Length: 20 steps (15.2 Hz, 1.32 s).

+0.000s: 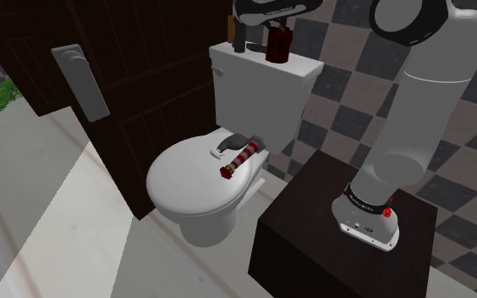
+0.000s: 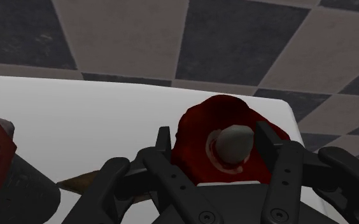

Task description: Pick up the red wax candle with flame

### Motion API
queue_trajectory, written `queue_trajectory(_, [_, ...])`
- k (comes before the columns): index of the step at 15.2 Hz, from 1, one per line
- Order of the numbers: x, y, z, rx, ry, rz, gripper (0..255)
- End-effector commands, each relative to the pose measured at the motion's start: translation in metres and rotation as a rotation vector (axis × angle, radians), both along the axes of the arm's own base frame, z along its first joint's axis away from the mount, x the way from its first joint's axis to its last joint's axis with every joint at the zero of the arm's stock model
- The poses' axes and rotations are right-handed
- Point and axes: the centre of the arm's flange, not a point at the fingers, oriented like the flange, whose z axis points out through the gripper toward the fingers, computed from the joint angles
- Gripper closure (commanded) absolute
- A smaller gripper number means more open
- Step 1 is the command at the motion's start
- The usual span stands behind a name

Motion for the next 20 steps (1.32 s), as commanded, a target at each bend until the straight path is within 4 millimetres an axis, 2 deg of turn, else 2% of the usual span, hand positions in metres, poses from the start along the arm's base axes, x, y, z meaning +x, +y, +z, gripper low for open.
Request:
queue_trajectory(1, [0.0, 0.0, -0.001, 0.001, 0.001, 0.0, 255])
queue_trajectory(6, [0.0, -0.001, -0.001, 0.001, 0.002, 0.0, 255])
queue_trajectory(20, [0.0, -0.001, 0.072, 0.001, 0.002, 0.0, 255])
